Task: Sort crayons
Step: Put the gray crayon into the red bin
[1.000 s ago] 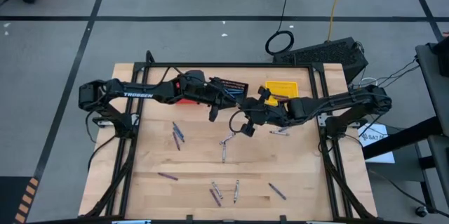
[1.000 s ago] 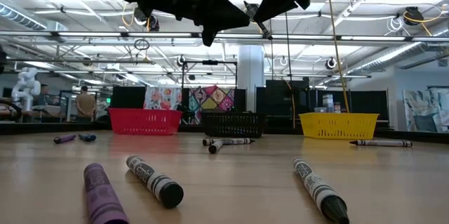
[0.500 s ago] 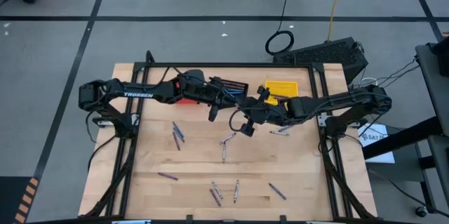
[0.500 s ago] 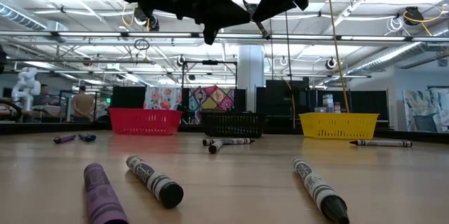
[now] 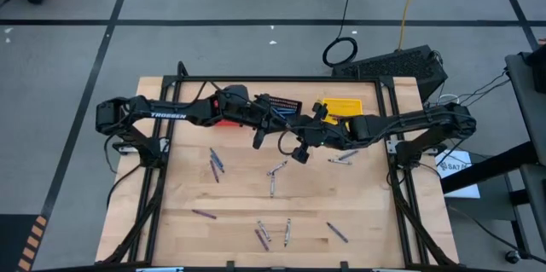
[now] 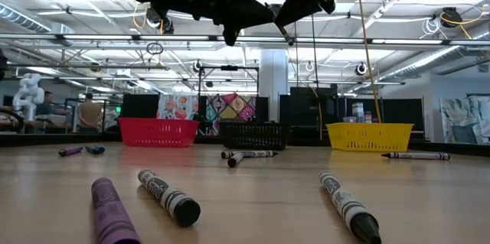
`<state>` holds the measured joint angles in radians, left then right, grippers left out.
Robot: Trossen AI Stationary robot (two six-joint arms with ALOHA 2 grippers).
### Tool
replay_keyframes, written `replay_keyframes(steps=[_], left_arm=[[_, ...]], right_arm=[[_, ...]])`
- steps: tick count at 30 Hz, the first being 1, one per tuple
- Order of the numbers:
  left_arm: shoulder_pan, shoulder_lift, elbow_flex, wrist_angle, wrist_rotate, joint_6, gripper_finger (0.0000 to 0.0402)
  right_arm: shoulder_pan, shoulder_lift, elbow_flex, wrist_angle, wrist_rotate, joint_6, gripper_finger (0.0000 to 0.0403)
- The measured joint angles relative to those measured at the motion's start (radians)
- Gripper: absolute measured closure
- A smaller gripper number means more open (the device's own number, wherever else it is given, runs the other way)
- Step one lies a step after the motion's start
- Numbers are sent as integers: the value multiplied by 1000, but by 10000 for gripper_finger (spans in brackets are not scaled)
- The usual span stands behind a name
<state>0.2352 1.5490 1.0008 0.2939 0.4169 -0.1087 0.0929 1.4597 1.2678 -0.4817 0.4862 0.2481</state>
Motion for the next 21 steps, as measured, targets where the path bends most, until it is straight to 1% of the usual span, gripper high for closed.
replay_keyframes(steps=[4, 7, 13, 16, 18, 21], left_arm=[[0, 0, 0, 23, -7, -14, 340], [0, 0, 0, 44, -7, -16, 340], [0, -1, 0, 44, -11, -16, 340], [0, -1, 0, 44, -33, -16, 341], [1, -1, 0, 41, -35, -13, 346], [0, -1, 0, 31, -37, -2, 368]], right_arm=[[0, 0, 0, 10, 0, -3, 401], [-2, 0, 0, 33, -20, -18, 401], [-2, 0, 0, 55, -19, -36, 401], [-3, 0, 0, 54, -19, -35, 401], [-3, 0, 0, 53, -18, -35, 401], [-3, 0, 0, 51, -19, -32, 401]])
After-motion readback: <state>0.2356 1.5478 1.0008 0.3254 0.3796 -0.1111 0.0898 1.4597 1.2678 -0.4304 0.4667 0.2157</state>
